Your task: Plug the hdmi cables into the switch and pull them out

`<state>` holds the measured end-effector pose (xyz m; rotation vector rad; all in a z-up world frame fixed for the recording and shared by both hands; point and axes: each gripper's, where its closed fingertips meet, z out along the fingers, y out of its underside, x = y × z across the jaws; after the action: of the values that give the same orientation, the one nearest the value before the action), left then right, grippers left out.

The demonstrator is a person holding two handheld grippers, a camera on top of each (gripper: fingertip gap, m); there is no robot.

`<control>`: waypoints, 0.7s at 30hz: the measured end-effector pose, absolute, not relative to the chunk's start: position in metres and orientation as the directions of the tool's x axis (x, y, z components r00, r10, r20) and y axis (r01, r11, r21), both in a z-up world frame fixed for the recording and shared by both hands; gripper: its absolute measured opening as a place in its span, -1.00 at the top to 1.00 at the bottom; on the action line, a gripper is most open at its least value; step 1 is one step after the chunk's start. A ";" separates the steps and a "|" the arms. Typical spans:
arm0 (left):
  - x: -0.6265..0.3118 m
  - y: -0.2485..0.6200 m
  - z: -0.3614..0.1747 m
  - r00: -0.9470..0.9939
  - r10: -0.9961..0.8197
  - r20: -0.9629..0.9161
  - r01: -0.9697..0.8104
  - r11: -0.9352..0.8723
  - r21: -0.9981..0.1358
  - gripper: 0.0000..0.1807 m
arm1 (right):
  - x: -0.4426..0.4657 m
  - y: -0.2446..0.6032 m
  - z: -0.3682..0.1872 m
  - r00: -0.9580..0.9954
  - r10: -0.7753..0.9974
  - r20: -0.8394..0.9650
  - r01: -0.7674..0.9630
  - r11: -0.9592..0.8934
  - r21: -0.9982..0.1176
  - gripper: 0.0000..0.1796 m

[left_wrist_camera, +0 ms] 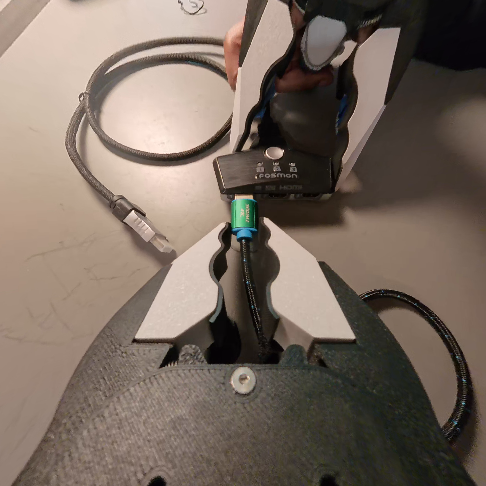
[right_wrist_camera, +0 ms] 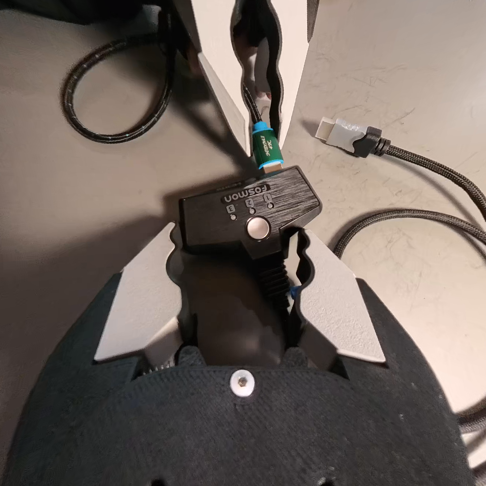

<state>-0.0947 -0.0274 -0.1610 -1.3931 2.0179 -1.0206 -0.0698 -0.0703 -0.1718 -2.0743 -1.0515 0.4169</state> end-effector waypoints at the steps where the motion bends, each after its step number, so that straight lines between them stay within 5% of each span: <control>1: -0.095 -0.028 -0.160 -0.370 -0.929 0.030 -0.567 0.200 -0.799 0.77 | -0.070 -0.071 -0.172 0.607 0.793 0.044 0.543 -0.373 -0.752 0.00; 21: -0.091 -0.031 -0.162 -0.371 -0.927 0.051 -0.586 0.191 -0.788 0.79 | -0.074 -0.070 -0.170 0.604 0.797 0.028 0.535 -0.380 -0.755 0.01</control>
<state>-0.0912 -0.0312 -0.1621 -1.4130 2.0321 -1.0363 -0.0740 -0.0697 -0.1704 -2.0770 -1.0481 0.4427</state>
